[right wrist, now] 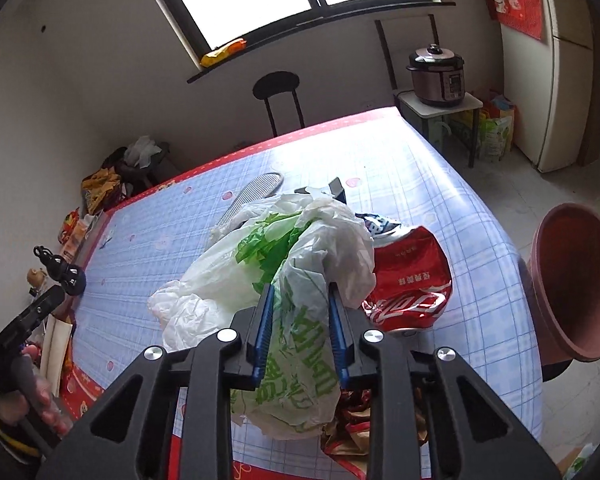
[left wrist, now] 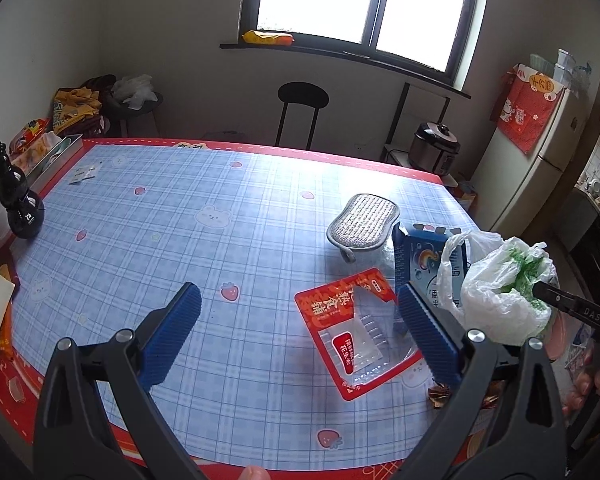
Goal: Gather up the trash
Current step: 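Grasp the red plastic food tray with the left gripper while the right holds the bag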
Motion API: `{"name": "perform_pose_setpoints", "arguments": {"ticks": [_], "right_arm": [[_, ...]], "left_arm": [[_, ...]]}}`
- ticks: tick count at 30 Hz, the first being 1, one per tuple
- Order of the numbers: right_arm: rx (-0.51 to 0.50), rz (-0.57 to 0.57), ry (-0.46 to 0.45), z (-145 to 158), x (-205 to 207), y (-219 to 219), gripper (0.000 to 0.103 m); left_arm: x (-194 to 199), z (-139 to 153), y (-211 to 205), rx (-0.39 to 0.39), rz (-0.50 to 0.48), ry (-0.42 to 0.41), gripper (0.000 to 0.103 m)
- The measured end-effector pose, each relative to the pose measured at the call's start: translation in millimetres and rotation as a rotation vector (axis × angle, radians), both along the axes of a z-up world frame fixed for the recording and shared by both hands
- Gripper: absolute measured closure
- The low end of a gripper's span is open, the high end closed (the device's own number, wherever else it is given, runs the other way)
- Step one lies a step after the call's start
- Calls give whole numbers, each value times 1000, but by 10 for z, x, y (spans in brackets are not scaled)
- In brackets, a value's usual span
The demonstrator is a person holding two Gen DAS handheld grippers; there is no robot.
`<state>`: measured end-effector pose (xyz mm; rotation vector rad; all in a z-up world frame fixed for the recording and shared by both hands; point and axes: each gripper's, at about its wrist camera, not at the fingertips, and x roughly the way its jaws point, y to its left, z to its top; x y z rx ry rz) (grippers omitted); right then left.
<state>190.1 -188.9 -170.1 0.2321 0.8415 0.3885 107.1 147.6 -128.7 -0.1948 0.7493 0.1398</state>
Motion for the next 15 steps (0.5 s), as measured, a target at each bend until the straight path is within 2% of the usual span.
{"name": "perform_pose_setpoints", "arguments": {"ticks": [6, 12, 13, 15], "right_arm": [[-26, 10, -154, 479, -95, -253, 78], [-52, -52, -235, 689, -208, -692, 78], [-60, -63, -236, 698, -221, -758, 78], [-76, -81, -222, 699, -239, -882, 78]], "left_arm": [[-95, -27, -97, -46, 38, 10, 6], [-129, -159, -184, -74, 48, 28, 8], [-117, -198, -176, -83, 53, 31, 9], [-91, -292, -164, -114, 61, 52, 26]]}}
